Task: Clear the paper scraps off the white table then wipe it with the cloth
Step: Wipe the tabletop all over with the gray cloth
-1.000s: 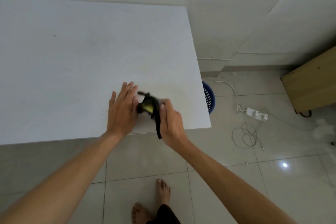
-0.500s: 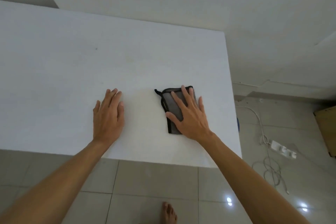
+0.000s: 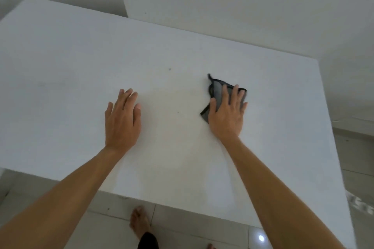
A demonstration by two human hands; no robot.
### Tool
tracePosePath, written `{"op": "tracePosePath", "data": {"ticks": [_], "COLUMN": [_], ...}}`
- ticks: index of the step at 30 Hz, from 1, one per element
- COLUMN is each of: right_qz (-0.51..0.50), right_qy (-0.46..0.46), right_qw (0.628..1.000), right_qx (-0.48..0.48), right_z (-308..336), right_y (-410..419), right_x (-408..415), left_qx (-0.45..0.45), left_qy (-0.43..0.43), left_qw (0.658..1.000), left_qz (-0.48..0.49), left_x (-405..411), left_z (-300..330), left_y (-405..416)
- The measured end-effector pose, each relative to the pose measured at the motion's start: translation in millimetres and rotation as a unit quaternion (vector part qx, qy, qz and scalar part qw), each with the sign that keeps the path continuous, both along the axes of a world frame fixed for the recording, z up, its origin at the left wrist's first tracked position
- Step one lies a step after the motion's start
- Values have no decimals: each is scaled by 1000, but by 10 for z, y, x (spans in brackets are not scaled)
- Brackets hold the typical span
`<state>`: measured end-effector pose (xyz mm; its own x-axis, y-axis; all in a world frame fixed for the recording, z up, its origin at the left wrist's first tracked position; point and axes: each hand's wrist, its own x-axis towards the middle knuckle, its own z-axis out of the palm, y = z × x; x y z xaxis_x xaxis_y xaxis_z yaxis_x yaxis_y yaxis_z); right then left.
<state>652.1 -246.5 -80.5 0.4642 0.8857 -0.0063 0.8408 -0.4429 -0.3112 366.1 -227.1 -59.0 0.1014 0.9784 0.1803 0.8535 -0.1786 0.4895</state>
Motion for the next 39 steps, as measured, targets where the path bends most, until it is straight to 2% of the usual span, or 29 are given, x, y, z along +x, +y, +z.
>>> {"op": "tracePosePath", "data": {"ticks": [3, 6, 8, 9, 11, 13, 16, 19, 21, 24, 26, 28, 29, 30, 31, 33, 35, 36, 39], "right_qz": [74, 226, 314, 327, 270, 136, -55, -116, -83, 101, 261, 402, 435, 432, 389, 248, 128, 119, 218], "right_qy": [-5, 8, 68, 128, 263, 309, 210, 96, 37, 29, 38, 117, 174, 232, 283, 313, 258, 221, 91], "right_qw": [997, 973, 946, 935, 923, 934, 962, 984, 994, 991, 957, 899, 877, 868, 874, 912, 947, 957, 969], "right_qx": [36, 38, 38, 52, 80, 116, 163, 92, 63, 83, 124, 126, 103, 81, 65, 95, 144, 146, 72], "right_z": [-60, -76, 22, 74, 181, 322, 355, 187, 18, -124, -118, -1, 104, 218, 308, 381, 348, 320, 95], "right_y": [226, 250, 249, 280, 396, 592, 954, 1249, 1484, 1740, 1678, 1430, 1310, 1230, 1230, 1434, 1783, 1944, 2151], "right_x": [-981, -2083, -2566, -2660, -2551, -2144, -1159, -443, -518, -1268, -1879, -2329, -2420, -2414, -2341, -2101, -1814, -1728, -1829], "left_qx": [-7, -18, -20, -22, -18, -8, -14, -24, -31, -41, -42, -45, -47, -46, -40, -27, -30, -30, -24], "left_qy": [8, 27, 35, 32, 23, 24, 31, 35, 31, 48, 59, 50, 46, 46, 50, 60, 57, 57, 81], "left_qw": [1000, 999, 999, 999, 999, 1000, 999, 999, 999, 998, 997, 998, 998, 998, 998, 997, 998, 997, 995], "left_qz": [11, 21, 17, 20, 23, 8, -9, 1, 1, -19, -25, -13, -12, -16, -21, -27, -28, -30, -45], "left_x": [-434, -838, -1048, -1129, -1247, -1334, -1418, -1428, -1420, -1400, -1357, -1320, -1312, -1317, -1327, -1370, -1447, -1498, -1697], "left_z": [58, 107, 128, 136, 142, 141, 126, 116, 123, 123, 125, 135, 142, 142, 145, 146, 133, 118, 40], "left_y": [425, 721, 864, 921, 1009, 1097, 1269, 1442, 1583, 1851, 2037, 2191, 2256, 2310, 2352, 2399, 2378, 2356, 2237]}}
